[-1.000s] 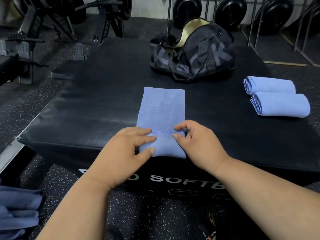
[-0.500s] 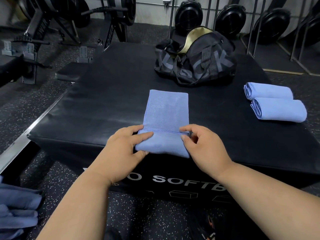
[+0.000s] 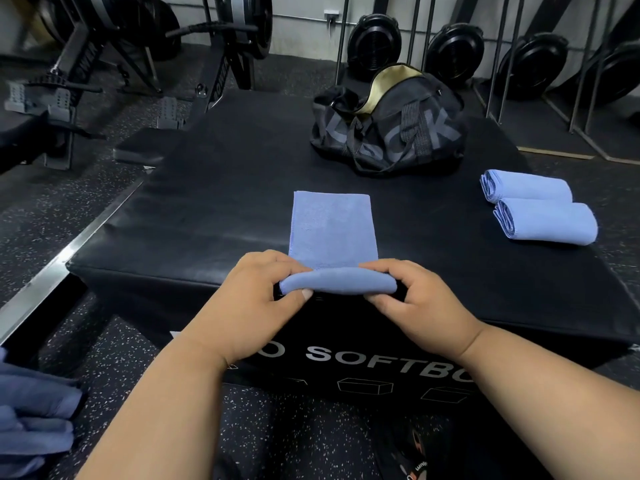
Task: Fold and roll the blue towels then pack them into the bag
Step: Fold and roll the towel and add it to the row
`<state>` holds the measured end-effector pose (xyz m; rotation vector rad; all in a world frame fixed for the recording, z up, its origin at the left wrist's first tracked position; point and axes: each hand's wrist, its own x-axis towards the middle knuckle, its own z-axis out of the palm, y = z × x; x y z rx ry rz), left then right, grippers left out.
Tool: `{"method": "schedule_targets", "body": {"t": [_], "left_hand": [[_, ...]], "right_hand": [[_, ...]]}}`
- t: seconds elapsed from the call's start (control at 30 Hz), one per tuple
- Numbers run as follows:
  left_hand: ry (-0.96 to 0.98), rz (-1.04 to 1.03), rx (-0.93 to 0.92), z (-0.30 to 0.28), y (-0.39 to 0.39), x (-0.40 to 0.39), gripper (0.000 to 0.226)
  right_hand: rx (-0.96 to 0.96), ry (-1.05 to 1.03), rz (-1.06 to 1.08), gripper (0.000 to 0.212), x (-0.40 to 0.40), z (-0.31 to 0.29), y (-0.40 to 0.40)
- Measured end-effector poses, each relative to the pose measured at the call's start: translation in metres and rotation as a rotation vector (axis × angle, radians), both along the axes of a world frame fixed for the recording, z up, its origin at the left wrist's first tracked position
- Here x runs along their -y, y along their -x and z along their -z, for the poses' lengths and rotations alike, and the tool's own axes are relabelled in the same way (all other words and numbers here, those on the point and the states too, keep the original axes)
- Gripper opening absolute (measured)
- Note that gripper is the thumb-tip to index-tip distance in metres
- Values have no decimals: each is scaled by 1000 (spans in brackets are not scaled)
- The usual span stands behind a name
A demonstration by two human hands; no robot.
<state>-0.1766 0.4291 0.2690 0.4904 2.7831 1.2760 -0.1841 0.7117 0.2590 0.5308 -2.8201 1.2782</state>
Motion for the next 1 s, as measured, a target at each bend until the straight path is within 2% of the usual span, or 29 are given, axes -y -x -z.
{"method": "schedule_targets", "body": {"t": [0.1,0.23,0.43,0.67,0.87,1.0], "left_hand": [[-121,-68,78,-8,-5,-2,15],[-177,-271,33,0,-3,-11,23],[-299,-298,85,6,4,-20,52],[-194,-345,48,7,13,-19,38],[-87,-458,70,15,17,-21,43],[-68,-450,116,11,17,-21,38]], "right_hand": [[110,221,54,25,0,-6,0],[173,336,158,24,6,-3,4],[152,293,246,25,12,6,15],[167,258,296,28,12,10,25],[162,188,315,29,11,9,30],[156,166,310,29,11,9,30]]}}
